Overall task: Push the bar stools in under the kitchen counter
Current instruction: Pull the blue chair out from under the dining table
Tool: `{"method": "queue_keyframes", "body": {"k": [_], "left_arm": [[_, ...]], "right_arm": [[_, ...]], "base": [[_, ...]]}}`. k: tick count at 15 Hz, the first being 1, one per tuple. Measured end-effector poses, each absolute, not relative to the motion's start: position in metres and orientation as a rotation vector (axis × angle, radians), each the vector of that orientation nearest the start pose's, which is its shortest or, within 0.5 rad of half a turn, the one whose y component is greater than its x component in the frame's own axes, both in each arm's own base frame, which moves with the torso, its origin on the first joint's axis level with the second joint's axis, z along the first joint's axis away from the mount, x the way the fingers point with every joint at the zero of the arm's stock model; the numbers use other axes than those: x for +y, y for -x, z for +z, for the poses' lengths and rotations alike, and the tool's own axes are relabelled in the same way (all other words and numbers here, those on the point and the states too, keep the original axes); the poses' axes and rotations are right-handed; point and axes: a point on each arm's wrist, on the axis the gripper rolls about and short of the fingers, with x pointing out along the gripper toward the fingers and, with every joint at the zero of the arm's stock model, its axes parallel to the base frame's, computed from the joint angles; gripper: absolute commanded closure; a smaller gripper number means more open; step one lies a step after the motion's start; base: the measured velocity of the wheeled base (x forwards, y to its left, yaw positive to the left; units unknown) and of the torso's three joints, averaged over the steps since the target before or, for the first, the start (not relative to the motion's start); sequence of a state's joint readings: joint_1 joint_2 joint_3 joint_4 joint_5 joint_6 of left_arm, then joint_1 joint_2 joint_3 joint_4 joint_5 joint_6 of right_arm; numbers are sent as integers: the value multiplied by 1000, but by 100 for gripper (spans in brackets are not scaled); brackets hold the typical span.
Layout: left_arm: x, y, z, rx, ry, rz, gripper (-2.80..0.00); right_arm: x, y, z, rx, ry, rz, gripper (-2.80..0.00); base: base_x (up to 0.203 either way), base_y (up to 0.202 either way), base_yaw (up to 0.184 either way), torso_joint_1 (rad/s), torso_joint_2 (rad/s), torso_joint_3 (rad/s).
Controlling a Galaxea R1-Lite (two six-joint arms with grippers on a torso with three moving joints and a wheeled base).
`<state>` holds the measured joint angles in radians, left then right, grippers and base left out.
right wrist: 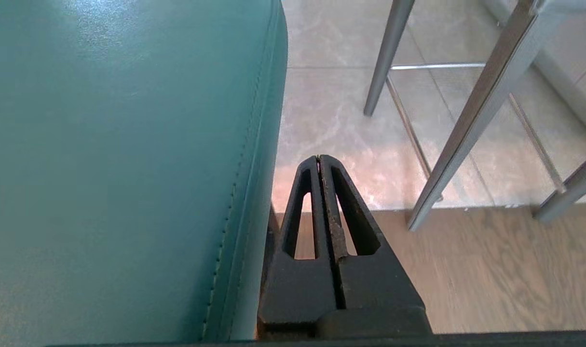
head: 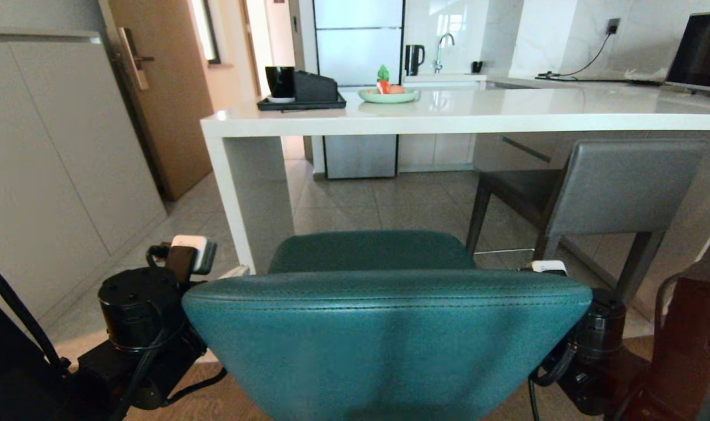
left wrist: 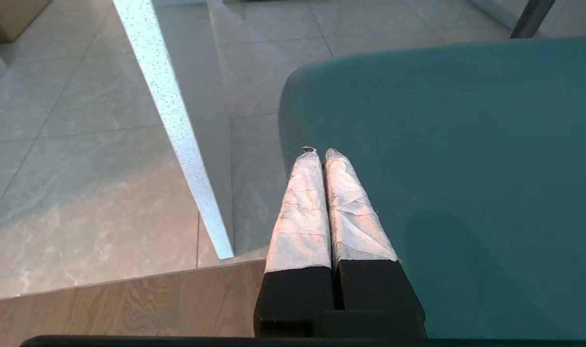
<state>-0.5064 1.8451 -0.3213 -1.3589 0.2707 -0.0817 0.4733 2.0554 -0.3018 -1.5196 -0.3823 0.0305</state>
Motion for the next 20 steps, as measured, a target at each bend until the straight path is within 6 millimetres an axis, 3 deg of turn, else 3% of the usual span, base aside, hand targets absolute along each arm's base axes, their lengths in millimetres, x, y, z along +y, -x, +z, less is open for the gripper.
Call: {"method": "queue_keyframes", "body": {"k": [4, 7, 12, 15, 17, 20], "left_arm": [[-119, -237, 104, 153, -8, -215, 0], [-110, -235, 109, 141, -4, -195, 0], [-55, -243, 112, 138, 25, -80, 0], [-29, -237, 116, 130, 45, -79, 0], [-11, -228, 119, 120, 54, -43, 0], [15, -201, 129, 84, 69, -62, 0]], "right_arm": [[123, -253, 59, 202, 83, 89, 0], [113, -246, 65, 200, 71, 69, 0], [72, -250, 80, 163, 29, -54, 0], [60, -248, 88, 136, 14, -93, 0], [49, -245, 97, 109, 3, -127, 0], [36, -227, 113, 73, -12, -162, 0]], "base": [[0, 0, 0, 0, 0, 0], [0, 0, 0, 0, 0, 0], [0, 0, 0, 0, 0, 0], [0, 0, 0, 0, 0, 0], [0, 0, 0, 0, 0, 0], [0, 0, 0, 0, 0, 0]]}}
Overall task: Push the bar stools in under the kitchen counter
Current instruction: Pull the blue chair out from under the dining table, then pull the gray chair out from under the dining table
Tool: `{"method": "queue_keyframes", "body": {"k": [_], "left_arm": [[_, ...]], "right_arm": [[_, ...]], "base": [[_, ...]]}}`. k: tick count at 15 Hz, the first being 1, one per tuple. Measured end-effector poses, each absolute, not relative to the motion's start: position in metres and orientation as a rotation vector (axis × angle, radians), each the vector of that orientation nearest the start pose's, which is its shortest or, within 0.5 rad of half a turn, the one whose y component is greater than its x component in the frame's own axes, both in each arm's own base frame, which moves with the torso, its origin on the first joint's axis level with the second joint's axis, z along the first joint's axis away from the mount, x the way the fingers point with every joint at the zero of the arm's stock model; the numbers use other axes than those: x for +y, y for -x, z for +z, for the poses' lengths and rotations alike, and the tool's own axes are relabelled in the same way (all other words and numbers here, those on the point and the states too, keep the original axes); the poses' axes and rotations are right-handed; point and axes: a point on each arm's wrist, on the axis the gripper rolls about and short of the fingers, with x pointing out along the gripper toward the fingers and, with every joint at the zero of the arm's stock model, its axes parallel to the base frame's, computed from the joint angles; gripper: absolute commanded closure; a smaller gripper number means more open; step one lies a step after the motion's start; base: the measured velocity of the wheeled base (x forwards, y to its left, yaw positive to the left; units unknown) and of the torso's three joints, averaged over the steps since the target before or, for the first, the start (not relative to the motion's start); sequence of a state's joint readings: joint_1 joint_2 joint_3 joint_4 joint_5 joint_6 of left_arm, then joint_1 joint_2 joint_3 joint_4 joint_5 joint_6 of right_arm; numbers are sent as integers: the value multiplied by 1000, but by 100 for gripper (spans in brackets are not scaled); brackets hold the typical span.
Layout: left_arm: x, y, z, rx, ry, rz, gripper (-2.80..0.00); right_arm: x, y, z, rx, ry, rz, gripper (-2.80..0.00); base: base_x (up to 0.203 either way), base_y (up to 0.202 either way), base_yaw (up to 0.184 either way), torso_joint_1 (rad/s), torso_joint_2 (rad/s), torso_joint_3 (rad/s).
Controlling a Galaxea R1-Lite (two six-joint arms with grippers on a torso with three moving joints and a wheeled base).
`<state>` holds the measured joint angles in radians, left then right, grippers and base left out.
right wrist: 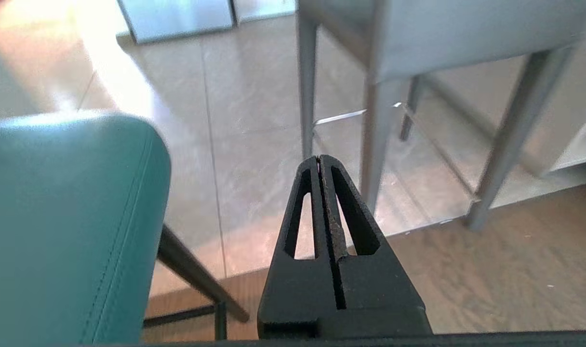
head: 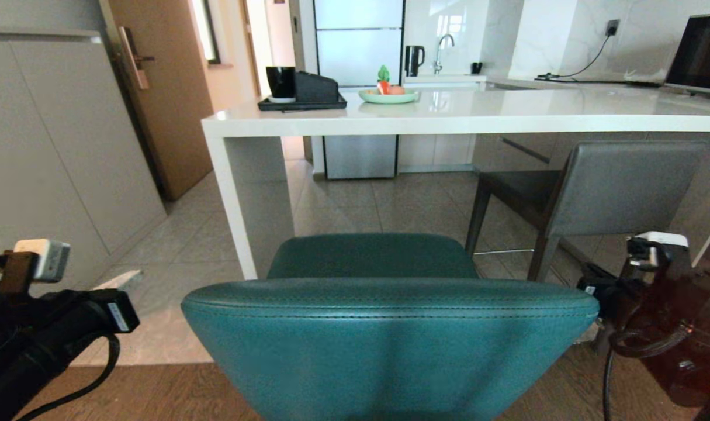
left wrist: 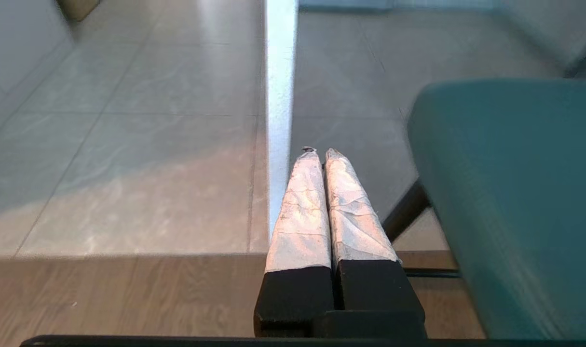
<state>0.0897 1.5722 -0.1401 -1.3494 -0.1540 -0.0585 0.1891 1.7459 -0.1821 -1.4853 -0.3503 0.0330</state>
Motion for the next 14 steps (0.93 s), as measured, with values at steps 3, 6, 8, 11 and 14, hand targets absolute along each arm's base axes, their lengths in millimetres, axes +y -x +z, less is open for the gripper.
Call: {"method": "queue_keyframes", "body": {"k": [3, 6, 8, 11, 14], "left_arm": [[28, -167, 151, -11, 67, -66, 0], [25, -132, 183, -80, 118, -105, 0], [19, -109, 220, -83, 223, -171, 0], [6, -72, 258, -2, 376, -329, 0], [-6, -38, 271, 89, 414, -492, 0]], "right_arm": [[27, -196, 138, 28, -39, -174, 0], [20, -156, 169, -31, -101, -171, 0], [15, -120, 198, -73, -164, -145, 0], [4, -57, 219, -70, -200, -112, 0], [-7, -3, 212, -51, -123, -242, 0]], "base": [[0, 0, 0, 0, 0, 0], [0, 0, 0, 0, 0, 0], [0, 0, 0, 0, 0, 0], [0, 0, 0, 0, 0, 0], [0, 0, 0, 0, 0, 0]]}}
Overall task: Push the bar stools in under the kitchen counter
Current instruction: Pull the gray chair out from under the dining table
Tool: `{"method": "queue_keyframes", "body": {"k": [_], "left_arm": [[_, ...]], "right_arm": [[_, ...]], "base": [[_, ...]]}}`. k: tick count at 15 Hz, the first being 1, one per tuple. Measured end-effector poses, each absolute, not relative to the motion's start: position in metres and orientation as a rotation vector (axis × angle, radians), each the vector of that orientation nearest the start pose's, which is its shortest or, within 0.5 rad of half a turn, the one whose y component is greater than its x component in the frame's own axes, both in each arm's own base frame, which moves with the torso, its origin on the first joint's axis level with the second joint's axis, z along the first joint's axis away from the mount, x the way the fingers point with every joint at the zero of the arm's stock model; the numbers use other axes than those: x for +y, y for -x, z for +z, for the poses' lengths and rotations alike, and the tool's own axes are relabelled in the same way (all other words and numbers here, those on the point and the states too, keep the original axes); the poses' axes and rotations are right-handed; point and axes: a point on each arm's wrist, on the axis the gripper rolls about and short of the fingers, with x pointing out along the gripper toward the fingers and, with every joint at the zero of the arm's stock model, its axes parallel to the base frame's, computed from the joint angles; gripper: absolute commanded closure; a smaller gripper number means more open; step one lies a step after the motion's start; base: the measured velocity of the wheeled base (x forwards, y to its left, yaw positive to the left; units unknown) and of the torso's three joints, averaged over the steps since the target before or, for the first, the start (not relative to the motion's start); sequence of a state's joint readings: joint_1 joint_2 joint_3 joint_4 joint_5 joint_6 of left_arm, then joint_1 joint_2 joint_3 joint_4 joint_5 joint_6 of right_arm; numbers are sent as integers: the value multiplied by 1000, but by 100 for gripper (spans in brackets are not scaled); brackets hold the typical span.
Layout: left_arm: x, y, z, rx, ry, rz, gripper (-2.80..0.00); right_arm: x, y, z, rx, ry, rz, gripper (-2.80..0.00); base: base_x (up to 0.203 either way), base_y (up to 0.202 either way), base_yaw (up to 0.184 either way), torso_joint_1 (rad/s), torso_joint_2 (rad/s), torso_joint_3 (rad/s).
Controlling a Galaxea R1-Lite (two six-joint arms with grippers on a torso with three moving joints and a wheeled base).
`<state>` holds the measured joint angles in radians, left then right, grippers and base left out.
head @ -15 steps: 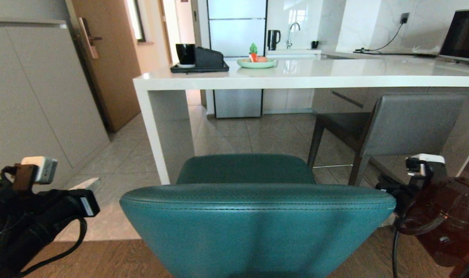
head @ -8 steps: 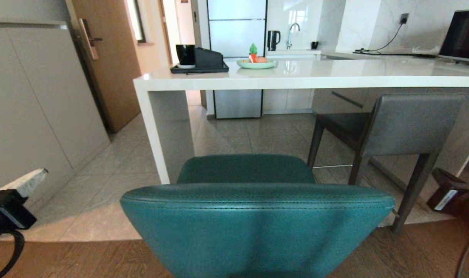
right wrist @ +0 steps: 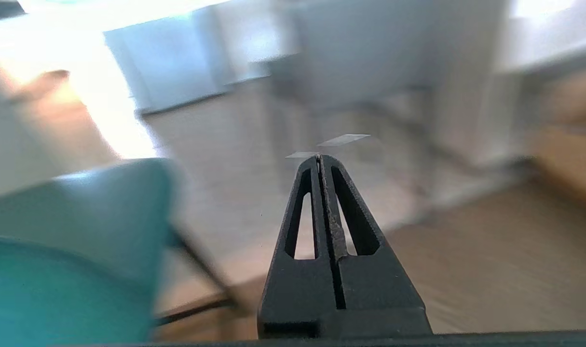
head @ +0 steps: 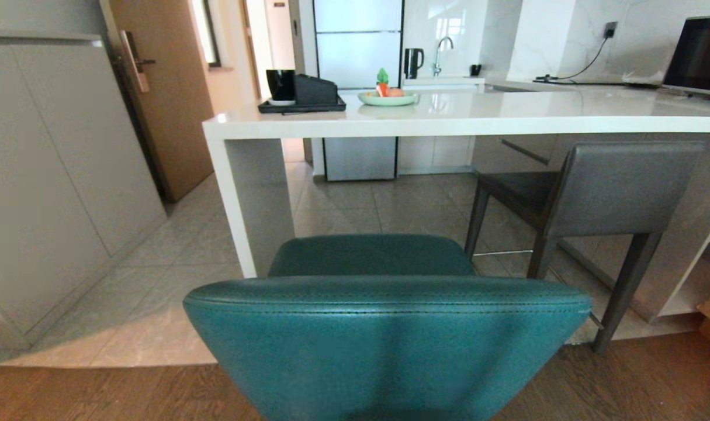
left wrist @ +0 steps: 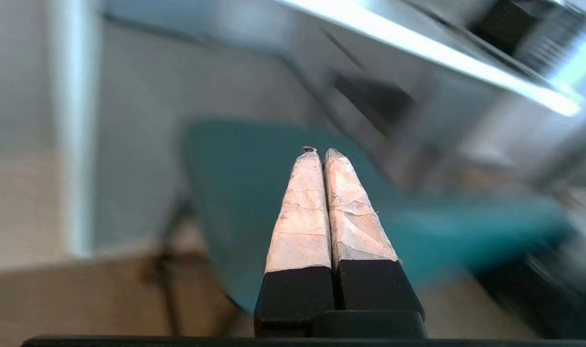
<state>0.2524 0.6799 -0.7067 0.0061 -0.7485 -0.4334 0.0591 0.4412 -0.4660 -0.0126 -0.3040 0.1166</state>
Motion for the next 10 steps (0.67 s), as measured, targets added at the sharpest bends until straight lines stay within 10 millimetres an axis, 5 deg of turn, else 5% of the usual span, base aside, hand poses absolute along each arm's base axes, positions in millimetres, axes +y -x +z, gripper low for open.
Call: {"method": "queue_keyframes", "body": {"k": [4, 7, 10], "left_arm": [[-18, 6, 276, 160, 413, -752, 0], [-18, 28, 278, 186, 381, -745, 0], [-16, 62, 256, 168, 271, -734, 0]], "right_arm": [[-5, 36, 222, -157, -97, -353, 0], [-4, 43, 222, -193, -98, -330, 0], [-4, 50, 219, -224, -95, -277, 0]], "base": [[0, 0, 0, 0, 0, 0], [0, 0, 0, 0, 0, 0], [0, 0, 0, 0, 0, 0]]}}
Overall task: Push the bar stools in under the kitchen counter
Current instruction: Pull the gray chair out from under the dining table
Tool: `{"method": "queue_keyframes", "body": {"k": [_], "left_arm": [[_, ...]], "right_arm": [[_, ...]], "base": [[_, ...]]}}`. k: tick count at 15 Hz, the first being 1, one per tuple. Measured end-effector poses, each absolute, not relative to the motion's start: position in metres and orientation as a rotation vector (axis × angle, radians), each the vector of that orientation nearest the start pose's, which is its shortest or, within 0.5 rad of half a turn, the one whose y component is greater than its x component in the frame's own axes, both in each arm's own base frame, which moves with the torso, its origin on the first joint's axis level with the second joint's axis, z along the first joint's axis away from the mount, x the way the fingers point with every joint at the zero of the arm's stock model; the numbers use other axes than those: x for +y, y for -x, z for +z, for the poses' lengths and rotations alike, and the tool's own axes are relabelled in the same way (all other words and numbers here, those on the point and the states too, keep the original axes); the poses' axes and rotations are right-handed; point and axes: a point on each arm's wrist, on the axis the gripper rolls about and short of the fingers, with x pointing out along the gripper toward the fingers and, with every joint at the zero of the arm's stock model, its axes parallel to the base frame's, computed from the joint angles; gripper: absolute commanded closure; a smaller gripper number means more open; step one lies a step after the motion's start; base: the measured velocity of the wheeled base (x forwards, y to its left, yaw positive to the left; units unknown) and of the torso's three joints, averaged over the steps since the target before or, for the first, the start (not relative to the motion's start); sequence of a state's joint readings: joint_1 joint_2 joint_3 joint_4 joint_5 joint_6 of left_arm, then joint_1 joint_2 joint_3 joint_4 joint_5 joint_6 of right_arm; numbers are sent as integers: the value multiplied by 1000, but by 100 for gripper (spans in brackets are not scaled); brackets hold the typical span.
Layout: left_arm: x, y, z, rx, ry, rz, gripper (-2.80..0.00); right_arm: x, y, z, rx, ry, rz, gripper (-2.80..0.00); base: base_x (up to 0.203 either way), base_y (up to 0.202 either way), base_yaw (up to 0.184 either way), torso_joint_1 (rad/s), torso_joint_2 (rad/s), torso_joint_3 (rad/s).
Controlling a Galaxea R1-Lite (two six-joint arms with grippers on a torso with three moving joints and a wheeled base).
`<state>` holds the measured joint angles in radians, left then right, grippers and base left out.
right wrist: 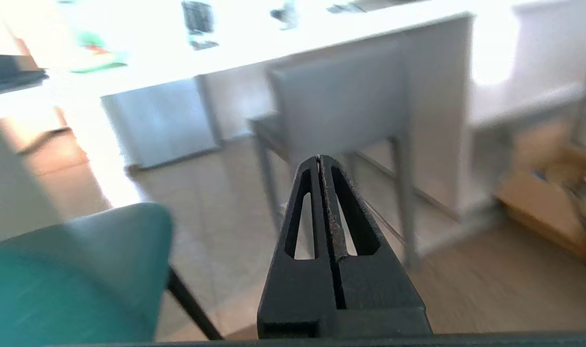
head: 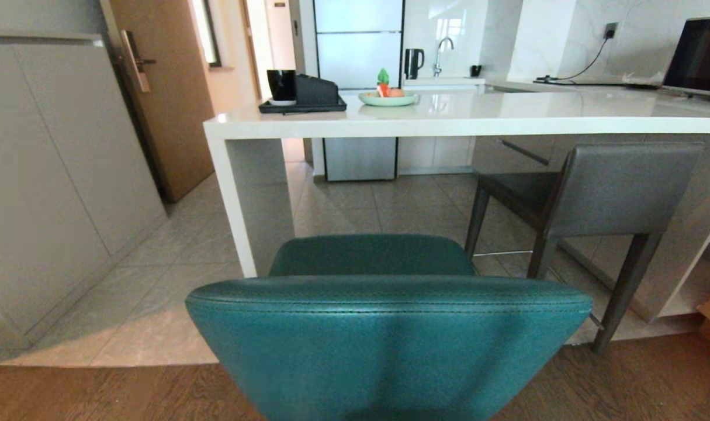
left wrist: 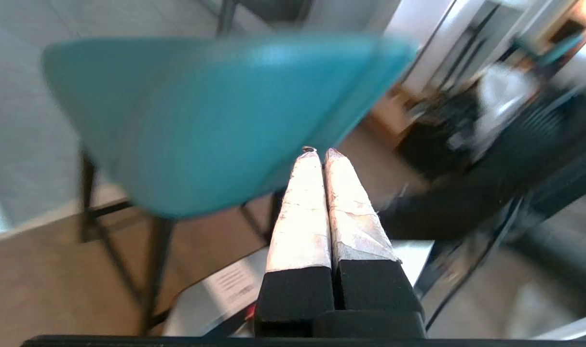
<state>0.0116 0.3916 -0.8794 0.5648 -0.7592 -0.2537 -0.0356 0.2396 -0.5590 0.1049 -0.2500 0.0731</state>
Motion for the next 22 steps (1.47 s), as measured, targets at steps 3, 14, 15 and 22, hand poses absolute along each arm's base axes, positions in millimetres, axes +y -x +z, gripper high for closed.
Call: {"method": "queue_keyframes", "body": {"k": [3, 14, 15, 22], "left_arm": [[-13, 87, 211, 126, 153, -564, 0], [-2, 25, 85, -31, -72, -68, 0], [-1, 24, 84, -57, -79, -42, 0], [0, 23, 76, -2, -73, -1, 0]], "right_arm": [[-1, 71, 204, -275, 6, -77, 0], [-3, 25, 93, -149, 109, -130, 0], [-2, 24, 90, -131, 96, -102, 0], [0, 23, 76, -9, -3, -5, 0]], "base": [[0, 0, 0, 0, 0, 0], [0, 0, 0, 0, 0, 0], [0, 0, 0, 0, 0, 0], [0, 0, 0, 0, 0, 0]]}}
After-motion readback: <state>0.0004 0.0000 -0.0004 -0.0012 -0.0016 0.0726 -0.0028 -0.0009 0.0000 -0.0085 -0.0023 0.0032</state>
